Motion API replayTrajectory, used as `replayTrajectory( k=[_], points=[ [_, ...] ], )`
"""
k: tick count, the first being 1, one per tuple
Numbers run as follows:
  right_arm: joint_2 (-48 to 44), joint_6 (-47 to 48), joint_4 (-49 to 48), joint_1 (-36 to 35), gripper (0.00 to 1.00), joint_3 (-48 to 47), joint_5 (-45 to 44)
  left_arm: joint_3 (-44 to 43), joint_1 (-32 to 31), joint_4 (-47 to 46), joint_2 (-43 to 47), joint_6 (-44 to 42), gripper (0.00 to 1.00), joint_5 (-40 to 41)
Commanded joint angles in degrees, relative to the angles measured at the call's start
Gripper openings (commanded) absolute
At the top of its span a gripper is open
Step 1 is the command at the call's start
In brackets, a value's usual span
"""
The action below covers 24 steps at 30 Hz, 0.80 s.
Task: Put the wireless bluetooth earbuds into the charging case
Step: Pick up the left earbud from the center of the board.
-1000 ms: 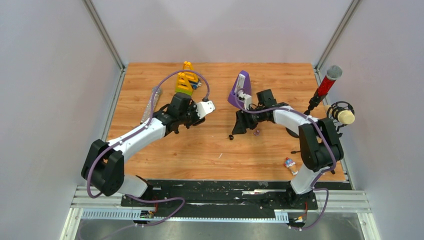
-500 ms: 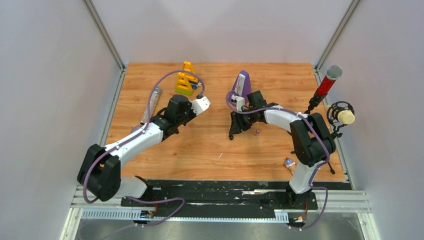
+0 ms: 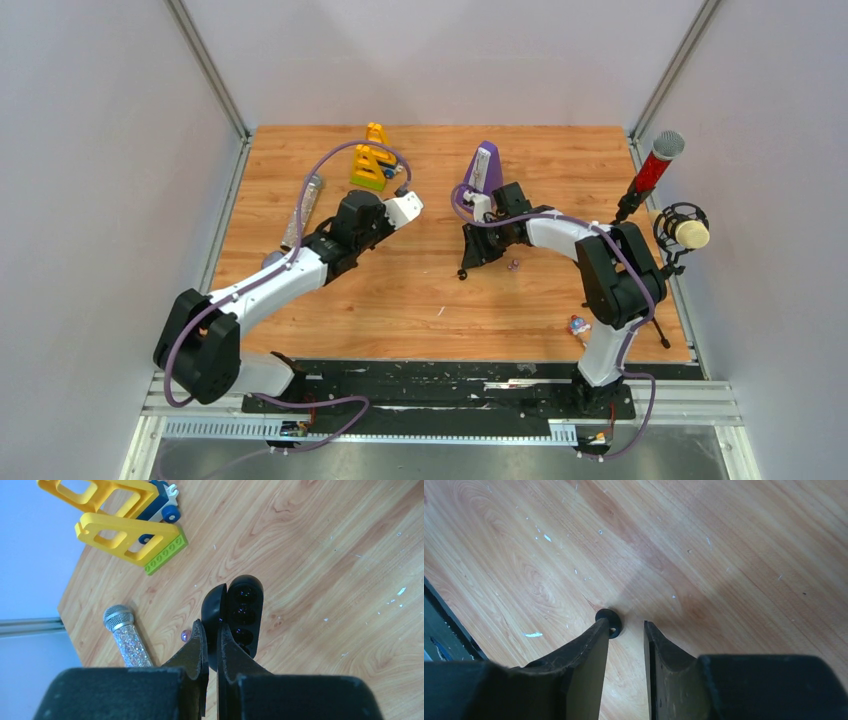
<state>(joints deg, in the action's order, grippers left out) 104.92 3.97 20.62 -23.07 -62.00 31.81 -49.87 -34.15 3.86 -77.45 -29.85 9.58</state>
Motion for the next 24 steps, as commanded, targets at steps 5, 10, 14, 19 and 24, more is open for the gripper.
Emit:
replayTrajectory(
  k=[5,10,14,19,24],
  points=[
    [0.48,0.86,-0.33,-1.46,0.32,-1.46,-0.88,0.21,-0.27,-1.34,3.07,2.13,0.00,-4.23],
    [1.50,0.52,0.19,-2.45,0.30,-1.78,-1.51,0.53,-0.27,-1.99,3.26,2.18,0.00,-4.33],
    [2.16,0.34,0.89,-2.64,0.26,-2.07,-3.61,0.82,-0.26,-2.27,3.34,2.00,0.00,-4.14],
    [0.54,0.58,1.64,-2.46,0.25,-1.47,-3.23,0.91,-0.23,-2.28,3.44,1.94,0.00,-3.98],
    [-1.74,0.78,2.17,-1.89,0.31,-1.45,-2.81,0.91,-0.26,-2.28,3.36,1.81,0.00,-3.79]
  ],
)
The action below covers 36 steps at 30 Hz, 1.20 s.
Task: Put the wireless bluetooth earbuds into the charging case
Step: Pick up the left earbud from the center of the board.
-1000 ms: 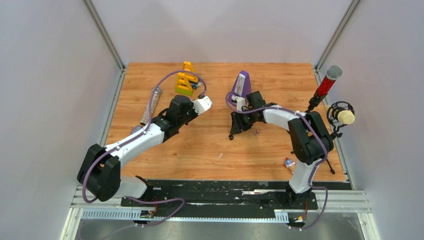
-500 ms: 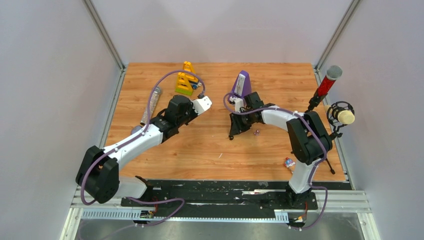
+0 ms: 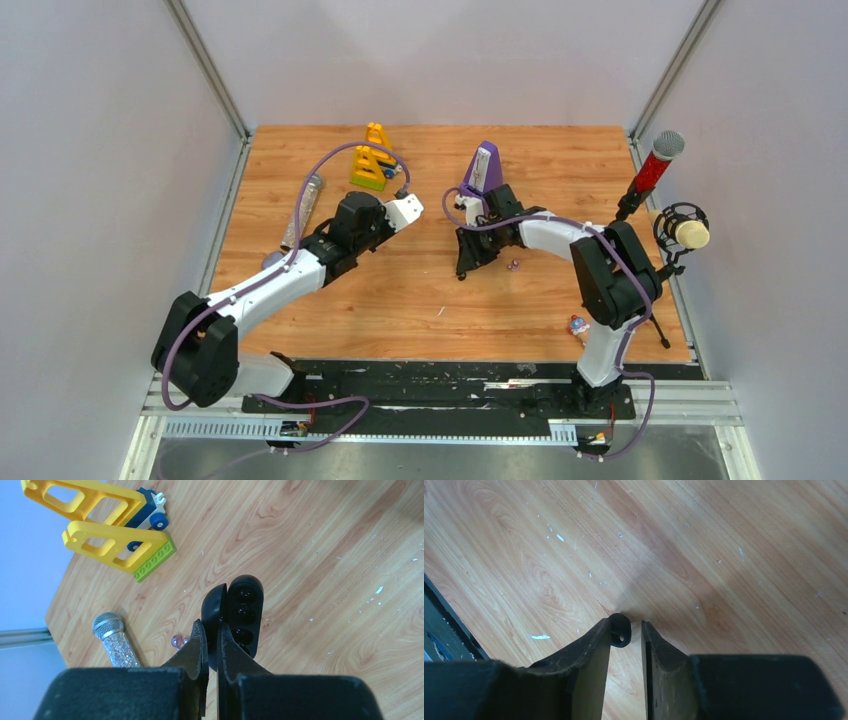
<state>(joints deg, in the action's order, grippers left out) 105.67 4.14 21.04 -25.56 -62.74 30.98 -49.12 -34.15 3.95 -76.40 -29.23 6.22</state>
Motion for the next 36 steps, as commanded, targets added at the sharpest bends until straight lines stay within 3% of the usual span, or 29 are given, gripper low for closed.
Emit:
replayTrajectory(
  k=[1,10,23,36],
  points=[
    [-2.63,0.65,2.09,0.93,0.32,-0.79,-2.13,0.17,-0.24,-2.34,2.31,1.20,0.00,-0.46],
    [-2.27,-0.86,4.10,6.22,0.33,-0.72,2.96,0.17,-0.26,-2.32,2.40,1.03,0.00,-0.34],
    [1.16,-0.45,5.70,4.27,0.28,-0.90,6.07,0.32,-0.27,-2.75,2.42,0.76,0.00,0.19],
    [3.86,-1.17,5.79,2.27,0.28,-2.13,3.61,0.26,-0.26,-2.89,2.81,0.58,0.00,0.33]
  ],
)
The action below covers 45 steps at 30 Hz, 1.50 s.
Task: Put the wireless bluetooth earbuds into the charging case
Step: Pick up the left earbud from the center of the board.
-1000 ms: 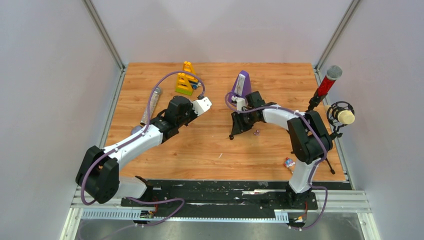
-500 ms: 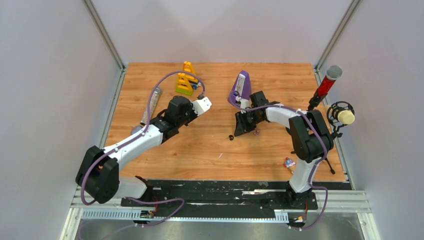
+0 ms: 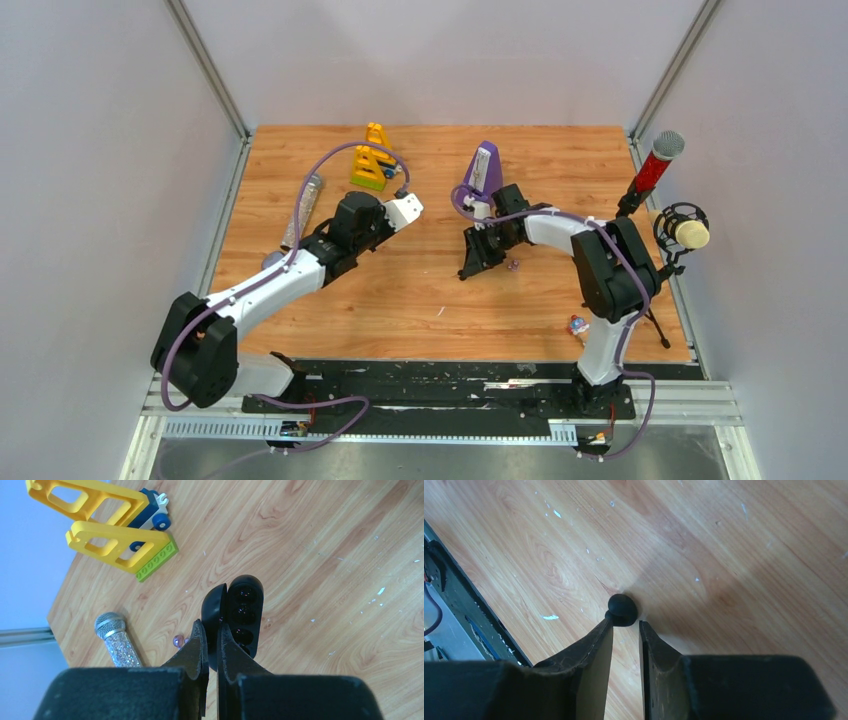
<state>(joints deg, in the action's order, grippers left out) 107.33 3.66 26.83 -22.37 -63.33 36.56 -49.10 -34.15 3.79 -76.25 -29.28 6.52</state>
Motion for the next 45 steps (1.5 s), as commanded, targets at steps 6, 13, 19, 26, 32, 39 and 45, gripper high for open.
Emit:
replayTrajectory(
  k=[6,13,19,26,32,39,45],
  points=[
    [3.43,-1.29,-0.01,-1.04,0.27,-2.09,-3.58,0.32,-0.29,-2.66,2.86,0.63,0.00,-0.03],
    [4.71,-0.95,0.28,-1.89,0.27,-2.36,-4.35,0.23,-0.25,-2.65,2.86,0.63,0.00,-0.18],
    [6.10,-0.26,1.17,-3.75,0.29,-3.08,-5.07,0.23,-0.22,-2.57,3.09,0.63,0.00,-0.27],
    [5.71,0.58,1.51,-4.09,0.40,-3.10,-5.09,0.37,-0.26,-2.56,3.43,0.60,0.00,-0.57],
    [5.20,1.76,2.17,-4.08,0.46,-2.96,-2.88,0.32,-0.23,-2.50,3.43,0.71,0.00,-0.91],
    [3.01,2.00,1.99,-0.67,0.35,-2.40,-2.99,0.58,-0.26,-2.60,3.99,0.60,0.00,-0.95],
    [4.21,1.63,1.50,0.73,0.31,-2.40,-1.43,0.54,-0.22,-2.49,3.87,0.71,0.00,-1.18]
  ],
)
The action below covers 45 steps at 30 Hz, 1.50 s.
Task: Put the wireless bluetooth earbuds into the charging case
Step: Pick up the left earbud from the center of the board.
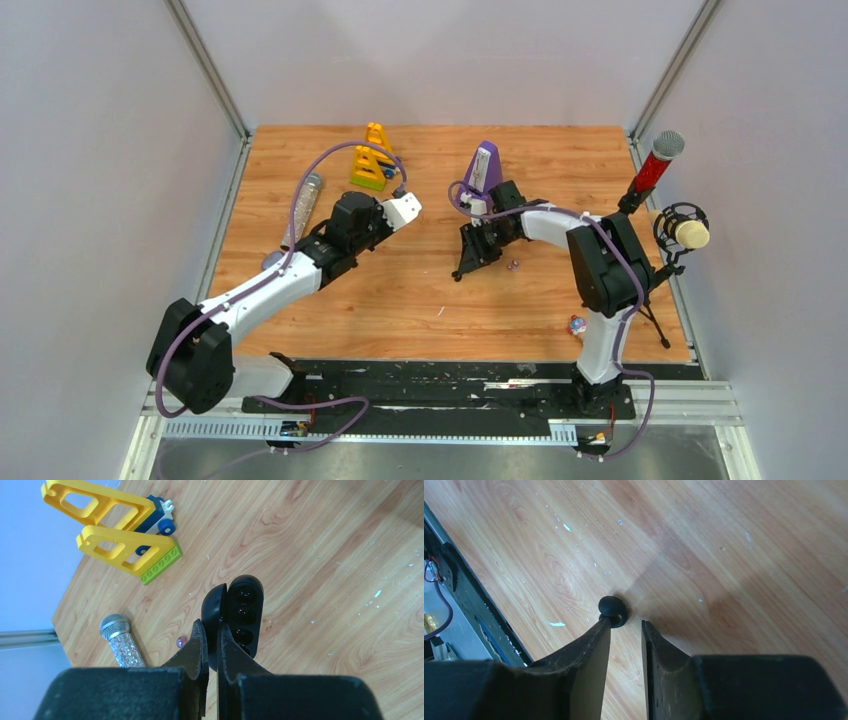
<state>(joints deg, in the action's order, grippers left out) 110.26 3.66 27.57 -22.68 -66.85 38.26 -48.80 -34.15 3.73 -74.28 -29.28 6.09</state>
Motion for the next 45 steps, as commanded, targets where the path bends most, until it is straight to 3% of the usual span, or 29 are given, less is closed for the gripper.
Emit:
replayTrajectory(
  k=[1,7,23,37,45],
  points=[
    [1.43,1.55,0.69,1.05,0.31,1.11,-3.01,0.27,-0.26,-2.42,1.98,0.67,0.00,-0.73],
    [3.07,0.02,0.13,0.61,0.26,0.56,-7.38,0.28,-0.27,-2.53,2.06,0.63,0.00,-0.73],
    [4.86,-0.19,0.59,-3.15,0.26,-0.30,-12.75,0.19,-0.24,-2.52,2.03,0.36,0.00,-0.47],
    [4.05,1.85,2.01,-4.53,0.31,0.15,-7.44,0.36,-0.30,-2.54,2.51,0.23,0.00,-0.54],
    [4.27,2.49,2.60,-5.27,0.17,0.05,-5.75,0.54,-0.22,-2.67,2.76,0.19,0.00,-0.41]
  ],
)
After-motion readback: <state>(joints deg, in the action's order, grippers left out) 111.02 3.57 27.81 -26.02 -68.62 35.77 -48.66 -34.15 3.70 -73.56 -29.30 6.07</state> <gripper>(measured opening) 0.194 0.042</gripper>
